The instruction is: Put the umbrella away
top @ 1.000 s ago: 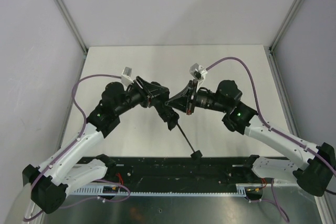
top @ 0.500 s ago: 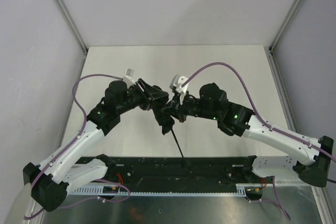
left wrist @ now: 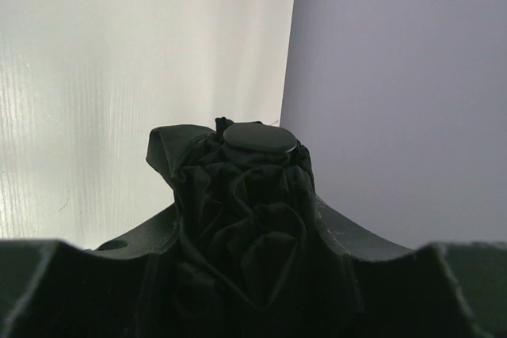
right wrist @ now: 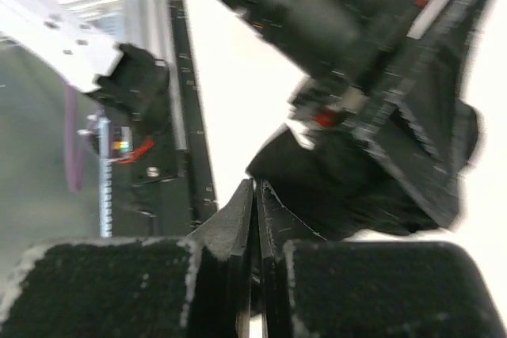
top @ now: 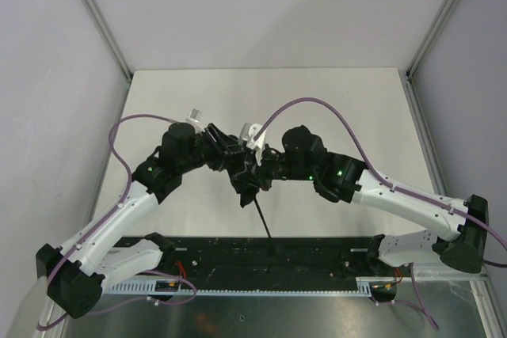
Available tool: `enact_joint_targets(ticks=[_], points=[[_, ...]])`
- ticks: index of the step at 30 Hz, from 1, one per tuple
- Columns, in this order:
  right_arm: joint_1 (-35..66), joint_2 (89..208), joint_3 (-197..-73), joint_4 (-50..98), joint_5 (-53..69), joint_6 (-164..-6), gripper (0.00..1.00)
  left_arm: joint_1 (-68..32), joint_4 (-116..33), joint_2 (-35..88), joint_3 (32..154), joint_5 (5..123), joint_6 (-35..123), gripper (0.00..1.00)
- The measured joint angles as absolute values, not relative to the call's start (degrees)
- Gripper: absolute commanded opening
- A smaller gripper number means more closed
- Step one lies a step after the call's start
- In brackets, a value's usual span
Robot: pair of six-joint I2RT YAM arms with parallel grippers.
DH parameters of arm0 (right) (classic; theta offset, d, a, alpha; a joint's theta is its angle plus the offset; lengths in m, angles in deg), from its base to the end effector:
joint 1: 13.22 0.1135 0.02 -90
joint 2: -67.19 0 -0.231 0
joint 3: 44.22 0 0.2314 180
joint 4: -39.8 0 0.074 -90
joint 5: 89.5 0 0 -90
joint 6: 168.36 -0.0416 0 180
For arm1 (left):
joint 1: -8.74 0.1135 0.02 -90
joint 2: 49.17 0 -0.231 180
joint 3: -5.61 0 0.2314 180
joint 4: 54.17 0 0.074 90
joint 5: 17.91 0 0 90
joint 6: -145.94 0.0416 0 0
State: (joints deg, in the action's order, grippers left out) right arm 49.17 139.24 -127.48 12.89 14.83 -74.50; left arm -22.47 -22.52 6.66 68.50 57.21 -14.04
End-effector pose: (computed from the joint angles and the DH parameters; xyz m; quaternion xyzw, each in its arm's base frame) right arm 0.1233 0.2581 0.3473 -0.4952 0.6211 0.3796 0.4741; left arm 0.1858 -0.1251 0.2855 -0.2109 0.8103 -0.4831 0.2559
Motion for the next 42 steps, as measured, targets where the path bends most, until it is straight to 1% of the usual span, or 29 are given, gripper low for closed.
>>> enact_joint_targets(ticks=[3,6,8,11,12,13,16,21,22,24,26,29,34,38,42], points=[[49.6,140.5,-128.0,13.7,21.1,-75.6,0.08,-22.5,-23.2,6.7,68.7,58.3,-14.6,0.0],[50.0,141.8,-128.3,13.9,25.6,-76.3,0.03,-22.4,-24.6,6.7,69.7,58.9,-15.0,0.0],[49.9,142.7,-128.4,13.9,27.8,-77.1,0.02,-22.4,-25.2,6.7,70.2,58.9,-15.2,0.0],[48.8,144.3,-128.5,13.9,29.9,-78.9,0.06,-22.4,-25.5,6.7,70.8,58.9,-15.5,0.0],[48.6,144.8,-128.5,13.9,30.5,-79.8,0.1,-22.4,-25.6,6.7,70.9,59.1,-15.2,0.0],[48.4,145.1,-128.5,13.9,31.0,-80.3,0.15,-22.4,-25.7,6.7,71.0,59.4,-14.9,0.0],[48.5,145.2,-128.5,13.9,32.9,-82.9,0.33,-22.3,-26.1,6.7,71.1,60.3,-12.7,0.0],[49.0,140.5,-128.5,13.9,36.4,-88.4,0.61,-22.3,-27.5,6.6,72.6,63.8,-1.4,0.0],[49.1,138.6,-128.5,13.9,36.3,-89.4,0.66,-22.3,-28.4,6.5,73.1,64.8,2.0,0.0],[48.8,134.1,-128.5,13.8,34.9,-91.2,0.71,-22.4,-31.3,5.9,73.3,66.7,9.6,0.0],[47.9,129.3,-128.9,12.8,31.3,-92.3,0.73,-22.6,-34.5,5.2,73.2,68.8,17.0,0.0],[44.3,124.2,-130.1,10.2,23.8,-93.4,0.73,-23.3,-41.6,4.3,72.1,72.2,27.7,0.0],[35.6,123.3,-129.6,5.5,14.2,-95.9,0.72,-24.3,-54.6,6.1,68.5,76.0,42.3,0.0],[32.0,124.5,-122.8,5.1,13.4,-98.7,0.72,-24.5,-67.5,10.9,62.0,76.5,50.6,0.0],[31.1,124.4,-116.2,4.0,14.6,-101.9,0.72,-24.5,-75.7,15.9,56.2,76.3,55.0,0.0]])
